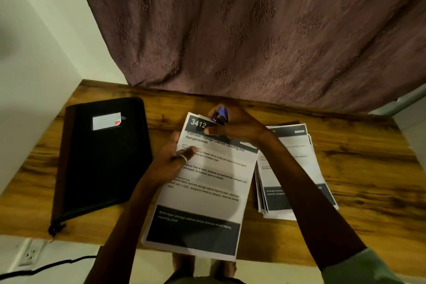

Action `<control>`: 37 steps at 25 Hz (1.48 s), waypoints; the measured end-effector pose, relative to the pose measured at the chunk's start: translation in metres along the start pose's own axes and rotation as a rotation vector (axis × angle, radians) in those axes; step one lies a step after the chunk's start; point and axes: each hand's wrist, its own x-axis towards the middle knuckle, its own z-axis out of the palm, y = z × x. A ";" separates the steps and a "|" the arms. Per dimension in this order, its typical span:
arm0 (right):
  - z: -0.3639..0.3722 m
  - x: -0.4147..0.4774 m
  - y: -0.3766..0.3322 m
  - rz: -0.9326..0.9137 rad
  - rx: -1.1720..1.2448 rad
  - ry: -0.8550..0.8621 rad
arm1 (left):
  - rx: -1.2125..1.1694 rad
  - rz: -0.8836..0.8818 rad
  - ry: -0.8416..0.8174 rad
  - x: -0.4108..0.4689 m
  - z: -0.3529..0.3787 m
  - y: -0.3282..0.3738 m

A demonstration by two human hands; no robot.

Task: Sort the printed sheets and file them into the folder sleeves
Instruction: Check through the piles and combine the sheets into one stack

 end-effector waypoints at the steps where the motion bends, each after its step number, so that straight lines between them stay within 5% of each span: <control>1: 0.001 0.001 -0.001 0.010 0.001 -0.013 | -0.003 -0.003 -0.006 0.000 0.000 0.000; 11: 0.010 0.003 0.002 0.067 0.040 0.129 | 0.153 0.262 0.140 0.014 0.010 0.000; 21: -0.013 0.000 0.003 -0.058 0.024 0.082 | 0.128 0.256 0.139 0.022 0.006 -0.004; 28: -0.036 0.022 -0.012 -0.106 -0.166 -0.189 | 0.156 0.257 0.071 0.025 0.002 -0.002; 37: -0.034 0.039 -0.013 -0.070 -0.065 -0.422 | 0.164 0.303 0.014 0.024 -0.005 -0.006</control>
